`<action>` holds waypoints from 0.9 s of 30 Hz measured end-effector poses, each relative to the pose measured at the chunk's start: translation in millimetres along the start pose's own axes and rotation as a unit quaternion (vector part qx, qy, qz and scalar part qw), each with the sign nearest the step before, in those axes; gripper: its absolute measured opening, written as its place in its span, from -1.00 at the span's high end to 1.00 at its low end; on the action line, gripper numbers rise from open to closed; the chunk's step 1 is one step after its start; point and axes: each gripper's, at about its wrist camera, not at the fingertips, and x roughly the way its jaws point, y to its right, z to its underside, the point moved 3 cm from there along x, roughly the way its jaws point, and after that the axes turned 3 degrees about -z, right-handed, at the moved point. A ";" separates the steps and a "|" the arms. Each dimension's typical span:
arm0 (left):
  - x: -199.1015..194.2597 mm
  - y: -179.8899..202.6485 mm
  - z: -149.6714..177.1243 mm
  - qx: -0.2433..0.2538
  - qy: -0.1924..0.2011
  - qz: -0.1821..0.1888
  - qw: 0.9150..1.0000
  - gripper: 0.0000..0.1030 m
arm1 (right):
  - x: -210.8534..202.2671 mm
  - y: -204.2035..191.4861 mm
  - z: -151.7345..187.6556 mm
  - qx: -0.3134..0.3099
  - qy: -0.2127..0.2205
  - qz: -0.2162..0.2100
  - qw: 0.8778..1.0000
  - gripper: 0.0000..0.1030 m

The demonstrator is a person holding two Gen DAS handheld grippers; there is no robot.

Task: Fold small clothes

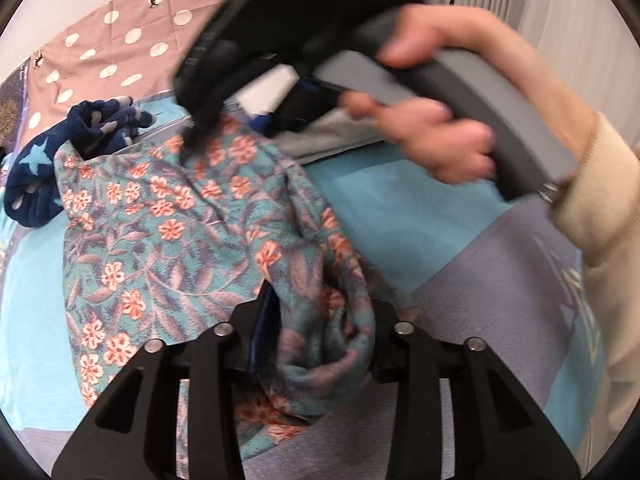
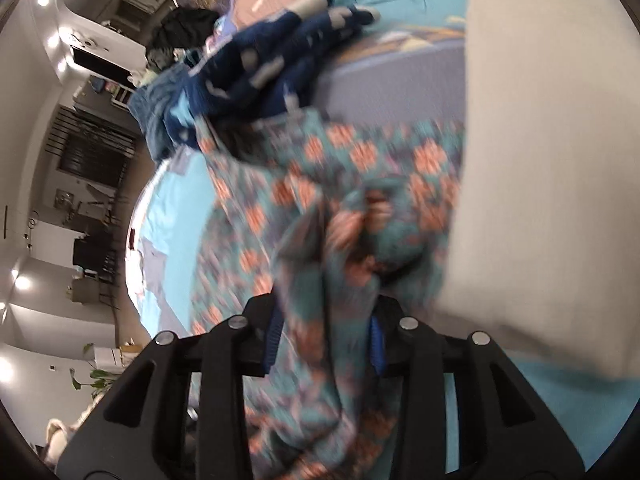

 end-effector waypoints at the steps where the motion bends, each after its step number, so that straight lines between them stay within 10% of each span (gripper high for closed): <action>1: -2.1 -0.7 -0.1 0.000 0.003 0.005 1.000 0.16 | -0.8 -5.2 -6.6 -0.006 0.008 0.005 1.000 0.56; 5: -2.9 1.9 -1.5 -0.001 0.007 0.024 1.000 0.03 | -9.1 -21.5 -21.2 -0.037 0.041 0.015 0.998 0.89; 9: 2.3 -18.9 -4.8 -0.063 -0.011 0.117 0.991 -0.09 | -13.6 -7.9 -22.2 -0.058 0.034 0.108 0.992 0.89; 14: -49.4 -64.6 6.0 -0.119 0.003 0.251 0.961 -0.12 | -52.6 -2.3 -7.9 -0.076 0.107 0.225 0.966 0.47; 19: -95.7 -135.2 8.1 -0.143 0.074 0.240 0.957 -0.25 | -59.6 -25.3 33.6 -0.102 0.139 0.122 0.977 0.21; 27: -48.2 -161.9 37.2 -0.189 -0.021 0.245 0.951 -0.25 | -8.8 -51.7 116.3 -0.189 0.068 0.048 0.978 0.29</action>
